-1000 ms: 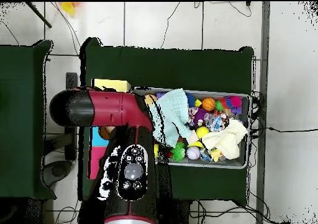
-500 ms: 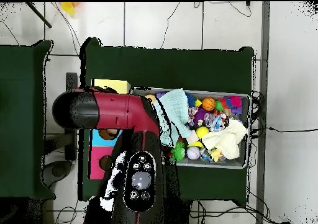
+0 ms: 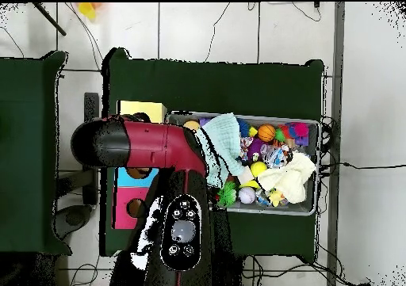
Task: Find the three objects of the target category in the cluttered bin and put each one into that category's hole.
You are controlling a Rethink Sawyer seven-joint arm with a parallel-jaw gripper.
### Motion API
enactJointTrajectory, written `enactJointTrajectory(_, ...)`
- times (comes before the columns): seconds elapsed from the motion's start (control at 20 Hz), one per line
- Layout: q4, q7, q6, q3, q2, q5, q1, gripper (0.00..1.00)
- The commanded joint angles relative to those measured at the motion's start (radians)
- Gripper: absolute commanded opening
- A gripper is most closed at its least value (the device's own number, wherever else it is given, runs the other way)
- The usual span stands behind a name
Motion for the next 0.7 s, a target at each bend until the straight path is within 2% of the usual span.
enactJointTrajectory(0.05, 0.113, 0.148, -0.040, 0.058, 0.001, 0.004, -0.006, 0.00)
enactJointTrajectory(0.7, 0.123, 0.135, -0.031, 0.052, -0.013, -0.001, -0.010, 0.00)
